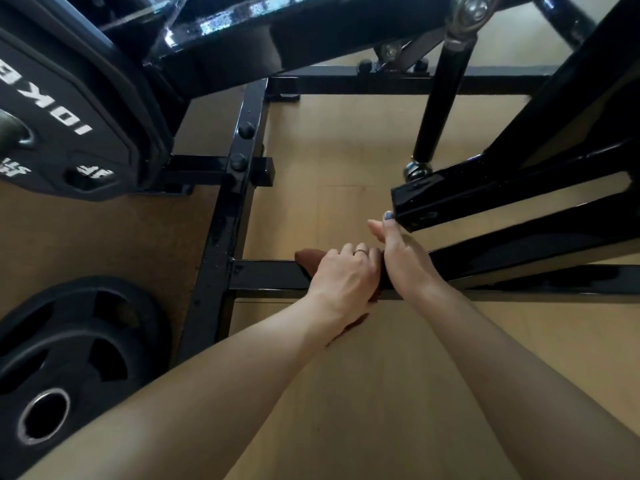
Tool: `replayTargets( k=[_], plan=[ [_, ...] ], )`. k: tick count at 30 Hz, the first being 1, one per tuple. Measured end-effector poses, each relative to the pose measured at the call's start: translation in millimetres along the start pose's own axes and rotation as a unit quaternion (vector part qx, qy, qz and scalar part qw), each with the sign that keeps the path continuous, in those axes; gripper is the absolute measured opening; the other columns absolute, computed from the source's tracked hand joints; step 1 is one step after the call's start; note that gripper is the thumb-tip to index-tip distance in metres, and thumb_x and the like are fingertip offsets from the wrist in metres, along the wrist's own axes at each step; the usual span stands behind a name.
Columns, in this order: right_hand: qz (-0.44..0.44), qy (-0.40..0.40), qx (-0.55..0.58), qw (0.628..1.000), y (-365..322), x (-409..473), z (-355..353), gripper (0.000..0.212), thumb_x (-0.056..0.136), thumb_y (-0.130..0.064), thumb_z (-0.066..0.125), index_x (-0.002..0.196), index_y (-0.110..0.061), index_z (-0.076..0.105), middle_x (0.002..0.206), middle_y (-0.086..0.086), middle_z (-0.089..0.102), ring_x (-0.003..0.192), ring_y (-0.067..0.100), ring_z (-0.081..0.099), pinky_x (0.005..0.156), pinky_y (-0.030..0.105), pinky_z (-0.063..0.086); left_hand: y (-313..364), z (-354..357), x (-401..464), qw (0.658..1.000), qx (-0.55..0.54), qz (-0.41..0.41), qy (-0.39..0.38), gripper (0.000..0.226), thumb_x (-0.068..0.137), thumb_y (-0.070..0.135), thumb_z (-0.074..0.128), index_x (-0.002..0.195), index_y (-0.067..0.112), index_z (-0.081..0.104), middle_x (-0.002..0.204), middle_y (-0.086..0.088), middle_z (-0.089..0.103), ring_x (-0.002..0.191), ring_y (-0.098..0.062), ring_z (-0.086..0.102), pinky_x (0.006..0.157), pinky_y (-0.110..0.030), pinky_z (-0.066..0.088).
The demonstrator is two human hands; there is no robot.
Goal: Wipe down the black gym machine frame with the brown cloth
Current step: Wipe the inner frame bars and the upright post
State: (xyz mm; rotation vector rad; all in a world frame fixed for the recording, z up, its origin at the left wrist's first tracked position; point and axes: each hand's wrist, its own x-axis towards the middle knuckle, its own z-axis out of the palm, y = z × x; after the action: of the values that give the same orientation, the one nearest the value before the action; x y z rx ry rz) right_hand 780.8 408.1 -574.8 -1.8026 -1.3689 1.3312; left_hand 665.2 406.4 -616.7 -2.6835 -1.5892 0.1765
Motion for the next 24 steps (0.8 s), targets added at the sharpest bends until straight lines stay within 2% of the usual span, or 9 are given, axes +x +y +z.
replayTargets(
  k=[1,3,4,7,8,11,14,20,24],
  plan=[
    [-0.015,-0.001,-0.015,1.000,3.5,-0.5,-1.2,0.056,0.110,-0.050,0.018,0.147,-0.027,0.053,0.149,0.001,0.054,0.134,0.016,0.051,0.098,0.017,0.033,0.0,2.7,1.4,1.000,-0.003,0.001,0.004,0.065,0.087,0.052,0.070,0.133,0.010,0.049,0.118,-0.007,0.059,0.101,-0.025,0.058,0.080,-0.037,0.047],
    [-0.042,0.008,-0.073,0.996,9.9,-3.0,1.5,0.046,0.112,-0.040,0.025,0.128,-0.021,0.064,0.119,0.000,0.065,0.106,0.009,0.062,0.080,0.002,0.036,-4.4,7.4,-1.0,1.000,-0.019,0.007,0.020,0.074,0.088,0.056,0.068,0.141,0.009,0.045,0.123,-0.006,0.060,0.102,-0.025,0.058,0.084,-0.038,0.050],
    [-0.061,0.020,-0.124,0.990,11.6,-4.9,6.6,0.042,0.112,-0.037,0.028,0.116,-0.020,0.066,0.108,-0.003,0.067,0.094,0.008,0.061,0.074,0.005,0.038,-7.6,8.6,-4.3,0.999,-0.031,0.011,0.022,0.078,0.089,0.057,0.065,0.146,0.010,0.042,0.128,-0.007,0.059,0.104,-0.025,0.057,0.088,-0.039,0.050],
    [-0.129,0.064,-0.338,0.930,19.2,-4.2,28.0,0.045,0.109,-0.033,0.019,0.107,-0.022,0.063,0.103,-0.003,0.067,0.098,0.018,0.060,0.096,0.029,0.041,-32.2,5.5,-26.9,0.998,-0.059,0.008,0.027,0.080,0.088,0.063,0.062,0.149,0.018,0.038,0.133,-0.002,0.058,0.111,-0.024,0.058,0.097,-0.041,0.050],
    [-0.129,0.079,-0.375,0.915,19.7,-3.5,32.8,0.051,0.107,-0.036,0.011,0.101,-0.024,0.060,0.099,-0.003,0.066,0.094,0.020,0.059,0.096,0.034,0.039,-48.5,2.7,-38.9,0.997,-0.066,-0.003,0.025,0.077,0.085,0.064,0.065,0.144,0.022,0.041,0.129,0.001,0.059,0.110,-0.022,0.059,0.098,-0.041,0.050],
    [-0.109,0.106,-0.446,0.882,17.6,-4.2,41.7,0.070,0.102,-0.040,-0.004,0.094,-0.023,0.063,0.092,-0.002,0.067,0.082,0.021,0.050,0.093,0.037,0.040,-108.7,1.2,-82.2,0.997,-0.067,-0.041,0.009,0.074,0.079,0.065,0.073,0.137,0.027,0.045,0.129,0.005,0.060,0.118,-0.018,0.058,0.108,-0.040,0.046],
    [-0.099,0.116,-0.479,0.864,21.7,-7.2,46.7,0.066,0.107,-0.041,0.008,0.094,-0.020,0.069,0.096,0.000,0.069,0.094,0.025,0.056,0.099,0.039,0.041,-131.4,4.1,-103.4,0.998,-0.038,-0.045,0.000,0.081,0.082,0.059,0.074,0.146,0.022,0.042,0.144,0.000,0.055,0.136,-0.023,0.049,0.118,-0.037,0.034],
    [-0.107,0.125,-0.463,0.871,25.8,0.0,48.0,0.066,0.107,-0.038,0.009,0.094,-0.018,0.071,0.099,0.001,0.071,0.099,0.025,0.057,0.102,0.040,0.039,-89.8,5.1,-69.5,0.999,-0.002,-0.046,0.011,0.070,0.088,0.061,0.064,0.135,0.013,0.047,0.131,-0.007,0.059,0.120,-0.028,0.056,0.109,-0.041,0.042],
    [-0.121,0.154,-0.420,0.886,33.0,6.2,47.3,0.060,0.109,-0.033,0.017,0.093,-0.014,0.072,0.099,0.003,0.074,0.100,0.025,0.058,0.104,0.041,0.038,-42.0,9.9,-38.6,0.999,-0.035,0.011,0.010,0.075,0.090,0.062,0.060,0.143,0.012,0.043,0.137,-0.008,0.058,0.125,-0.028,0.055,0.111,-0.041,0.041]
  ],
)
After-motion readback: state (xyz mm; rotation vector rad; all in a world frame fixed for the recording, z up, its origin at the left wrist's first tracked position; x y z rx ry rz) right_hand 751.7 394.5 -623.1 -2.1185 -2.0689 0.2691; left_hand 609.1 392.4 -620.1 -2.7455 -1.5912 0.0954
